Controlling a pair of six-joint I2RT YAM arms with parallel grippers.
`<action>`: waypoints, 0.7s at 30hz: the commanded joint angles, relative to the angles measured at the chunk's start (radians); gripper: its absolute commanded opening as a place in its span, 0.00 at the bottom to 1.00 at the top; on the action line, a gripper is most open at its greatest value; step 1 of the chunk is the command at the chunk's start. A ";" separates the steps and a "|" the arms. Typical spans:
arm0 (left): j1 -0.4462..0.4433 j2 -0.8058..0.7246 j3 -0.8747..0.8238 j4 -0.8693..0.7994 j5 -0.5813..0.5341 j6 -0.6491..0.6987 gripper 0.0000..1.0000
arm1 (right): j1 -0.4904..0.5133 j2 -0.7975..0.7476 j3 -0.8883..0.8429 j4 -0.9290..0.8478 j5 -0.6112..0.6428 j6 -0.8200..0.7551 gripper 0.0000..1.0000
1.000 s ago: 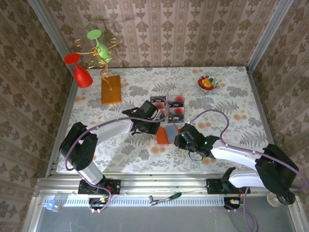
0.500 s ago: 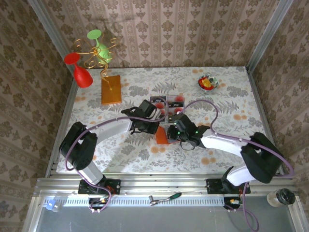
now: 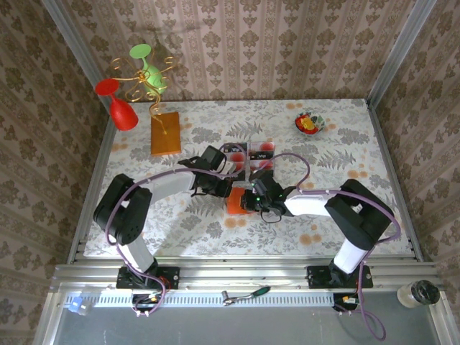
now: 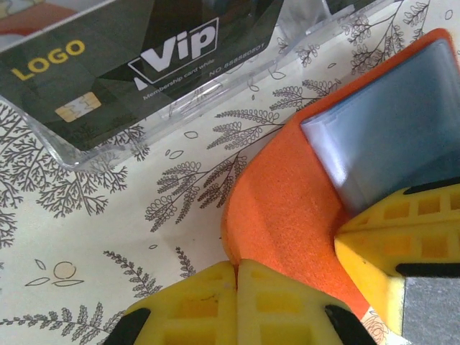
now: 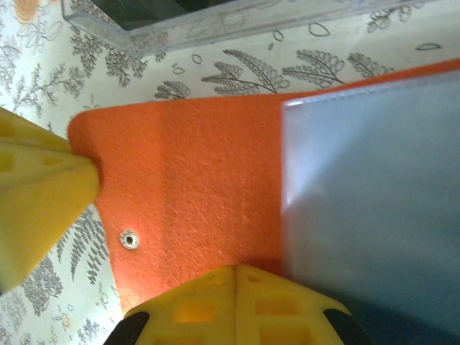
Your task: Put the credit cards into the card holder
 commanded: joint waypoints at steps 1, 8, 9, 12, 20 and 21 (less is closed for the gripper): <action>0.008 -0.006 -0.002 0.006 0.010 0.010 0.07 | 0.000 0.027 -0.001 0.036 -0.014 0.029 0.05; 0.030 -0.112 -0.056 0.066 -0.025 -0.100 0.63 | 0.003 0.029 -0.072 0.099 0.009 0.089 0.03; 0.028 -0.126 -0.063 0.071 -0.035 -0.124 0.66 | 0.004 0.028 -0.081 0.110 0.009 0.096 0.03; 0.010 -0.153 -0.084 0.076 -0.070 -0.193 0.70 | 0.013 0.032 -0.103 0.135 0.023 0.122 0.02; -0.103 -0.128 -0.079 -0.004 -0.281 -0.290 0.70 | 0.055 0.026 -0.175 0.200 0.068 0.199 0.00; -0.113 -0.118 -0.073 -0.012 -0.305 -0.295 0.70 | 0.060 0.023 -0.184 0.213 0.073 0.209 0.00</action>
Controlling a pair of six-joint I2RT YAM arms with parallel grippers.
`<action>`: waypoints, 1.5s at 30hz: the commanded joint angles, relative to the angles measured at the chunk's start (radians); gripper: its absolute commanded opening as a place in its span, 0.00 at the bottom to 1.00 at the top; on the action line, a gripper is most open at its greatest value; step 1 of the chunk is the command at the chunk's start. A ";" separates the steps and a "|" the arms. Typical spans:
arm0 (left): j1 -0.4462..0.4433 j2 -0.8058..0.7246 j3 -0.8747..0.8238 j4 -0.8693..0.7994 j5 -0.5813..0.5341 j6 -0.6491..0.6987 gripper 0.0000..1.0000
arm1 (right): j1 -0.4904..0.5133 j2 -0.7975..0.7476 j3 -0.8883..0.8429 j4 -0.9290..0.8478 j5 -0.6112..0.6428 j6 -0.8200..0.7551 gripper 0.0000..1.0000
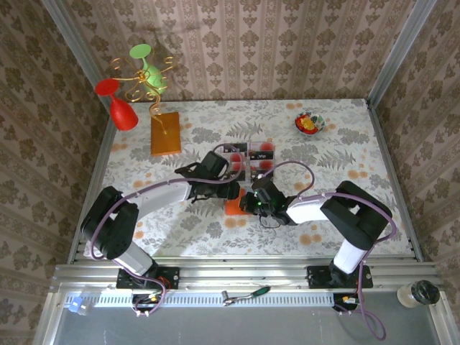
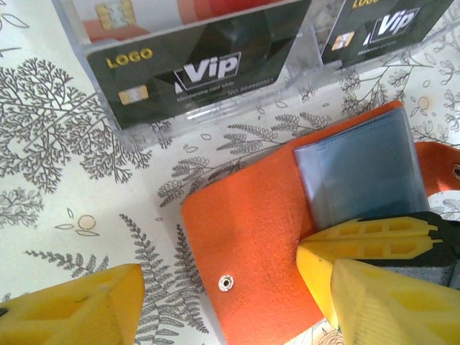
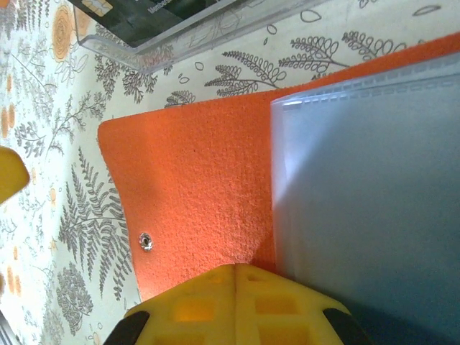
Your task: Put the credit cards into the card holder
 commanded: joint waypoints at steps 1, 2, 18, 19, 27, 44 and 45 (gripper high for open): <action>-0.030 0.031 0.004 -0.059 -0.123 -0.061 0.70 | 0.031 0.011 -0.058 -0.051 0.039 0.060 0.00; -0.033 0.038 0.006 -0.057 -0.128 -0.067 0.70 | 0.037 0.007 -0.062 -0.048 0.045 0.065 0.00; -0.074 0.164 0.053 -0.129 -0.258 -0.035 0.38 | 0.023 -0.093 -0.018 -0.136 0.041 0.012 0.02; -0.074 0.166 0.050 -0.125 -0.257 -0.032 0.37 | 0.013 -0.099 -0.010 -0.146 0.032 0.002 0.02; -0.073 0.182 0.044 -0.117 -0.253 -0.018 0.35 | -0.075 -0.132 0.014 -0.199 -0.013 -0.056 0.03; -0.074 0.196 0.062 -0.112 -0.244 -0.002 0.32 | -0.138 -0.213 -0.115 -0.172 -0.049 -0.086 0.00; -0.073 0.195 0.062 -0.113 -0.243 0.000 0.32 | -0.134 -0.228 -0.101 -0.188 -0.056 -0.098 0.00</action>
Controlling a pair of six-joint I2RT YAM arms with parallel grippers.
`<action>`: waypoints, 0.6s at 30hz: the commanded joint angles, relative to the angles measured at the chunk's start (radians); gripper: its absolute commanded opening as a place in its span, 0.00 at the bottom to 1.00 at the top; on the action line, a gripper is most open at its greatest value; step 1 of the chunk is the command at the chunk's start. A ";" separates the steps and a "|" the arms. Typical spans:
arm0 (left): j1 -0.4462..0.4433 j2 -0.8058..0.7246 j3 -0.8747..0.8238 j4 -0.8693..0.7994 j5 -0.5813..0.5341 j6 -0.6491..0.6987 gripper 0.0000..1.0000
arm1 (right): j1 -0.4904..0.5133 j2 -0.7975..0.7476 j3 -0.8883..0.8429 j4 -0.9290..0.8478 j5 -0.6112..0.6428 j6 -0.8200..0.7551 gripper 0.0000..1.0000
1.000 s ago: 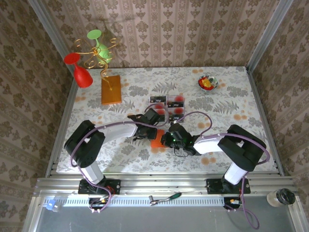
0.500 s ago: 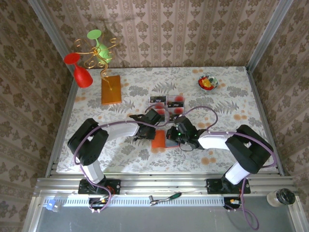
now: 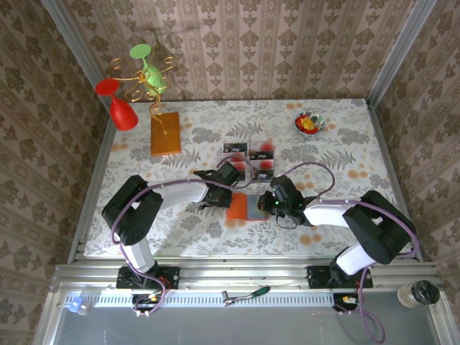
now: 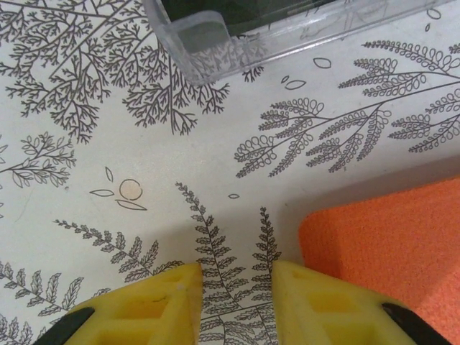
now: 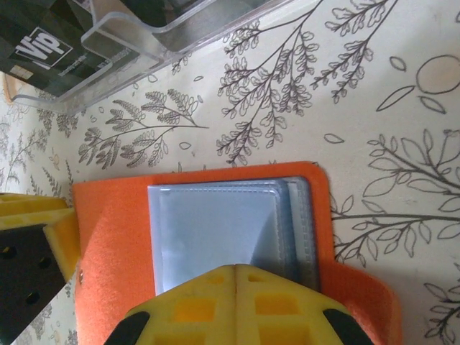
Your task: Put the credit cards into the card holder
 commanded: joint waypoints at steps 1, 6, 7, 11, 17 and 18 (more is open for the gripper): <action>-0.002 0.016 0.021 -0.017 -0.007 0.018 0.32 | 0.012 -0.055 0.020 -0.054 -0.042 -0.053 0.00; -0.003 0.015 0.022 -0.017 -0.006 0.022 0.32 | 0.057 -0.070 0.122 -0.135 -0.064 -0.121 0.00; -0.002 0.014 0.022 -0.018 -0.007 0.022 0.32 | 0.062 -0.060 0.135 -0.137 -0.068 -0.124 0.00; -0.003 0.014 0.022 -0.019 -0.008 0.024 0.32 | 0.082 0.014 0.178 -0.104 -0.100 -0.128 0.00; -0.003 0.013 0.022 -0.021 -0.010 0.025 0.33 | 0.105 0.124 0.191 -0.040 -0.112 -0.106 0.00; -0.003 0.010 0.023 -0.023 -0.012 0.025 0.33 | 0.106 0.141 0.185 -0.028 -0.111 -0.102 0.00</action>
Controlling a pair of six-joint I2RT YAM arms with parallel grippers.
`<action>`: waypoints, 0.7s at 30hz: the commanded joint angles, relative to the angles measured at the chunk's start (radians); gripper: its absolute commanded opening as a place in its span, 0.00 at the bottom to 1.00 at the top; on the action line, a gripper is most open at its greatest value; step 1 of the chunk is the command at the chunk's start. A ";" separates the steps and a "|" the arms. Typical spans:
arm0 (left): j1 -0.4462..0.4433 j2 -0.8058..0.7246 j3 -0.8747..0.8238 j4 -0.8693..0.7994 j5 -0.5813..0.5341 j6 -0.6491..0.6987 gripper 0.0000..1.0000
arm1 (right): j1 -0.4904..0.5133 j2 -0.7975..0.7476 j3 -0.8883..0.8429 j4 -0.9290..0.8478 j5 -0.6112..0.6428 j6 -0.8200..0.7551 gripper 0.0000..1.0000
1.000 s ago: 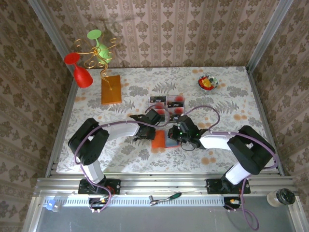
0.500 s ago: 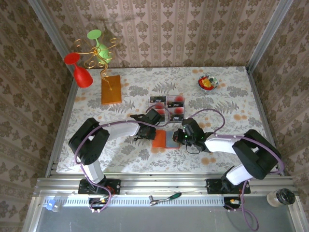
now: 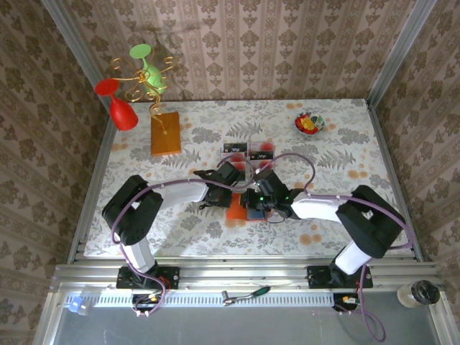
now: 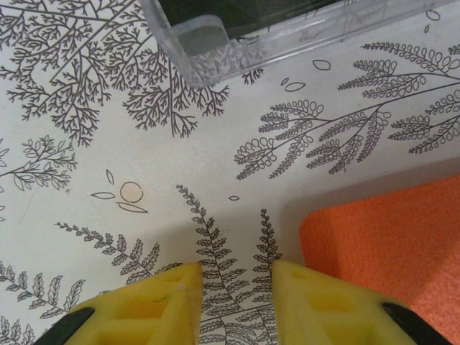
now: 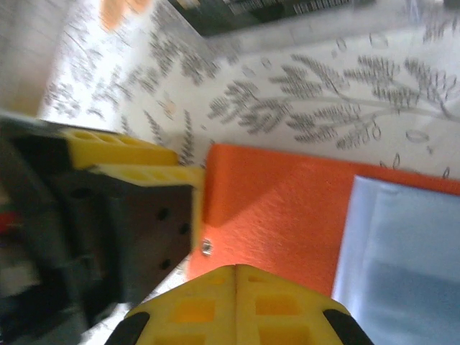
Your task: Put the credit cards into the card holder
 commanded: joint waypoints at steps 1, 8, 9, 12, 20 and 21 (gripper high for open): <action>-0.001 0.006 0.024 -0.025 -0.016 0.018 0.33 | 0.008 0.050 -0.005 0.040 -0.014 -0.003 0.00; 0.011 -0.091 -0.010 -0.032 -0.023 0.003 0.46 | 0.007 0.088 -0.053 0.097 -0.012 0.026 0.00; 0.010 -0.106 -0.013 -0.032 -0.017 0.000 0.49 | 0.008 0.085 -0.057 0.102 -0.009 0.029 0.00; -0.001 -0.134 -0.022 -0.026 -0.001 -0.018 0.53 | 0.007 0.083 -0.067 0.110 -0.006 0.038 0.00; -0.049 -0.147 -0.086 0.025 -0.008 -0.102 0.44 | 0.010 0.078 -0.090 0.137 0.007 0.069 0.00; -0.056 -0.144 -0.090 0.028 -0.013 -0.109 0.42 | 0.008 0.079 -0.094 0.140 0.009 0.071 0.00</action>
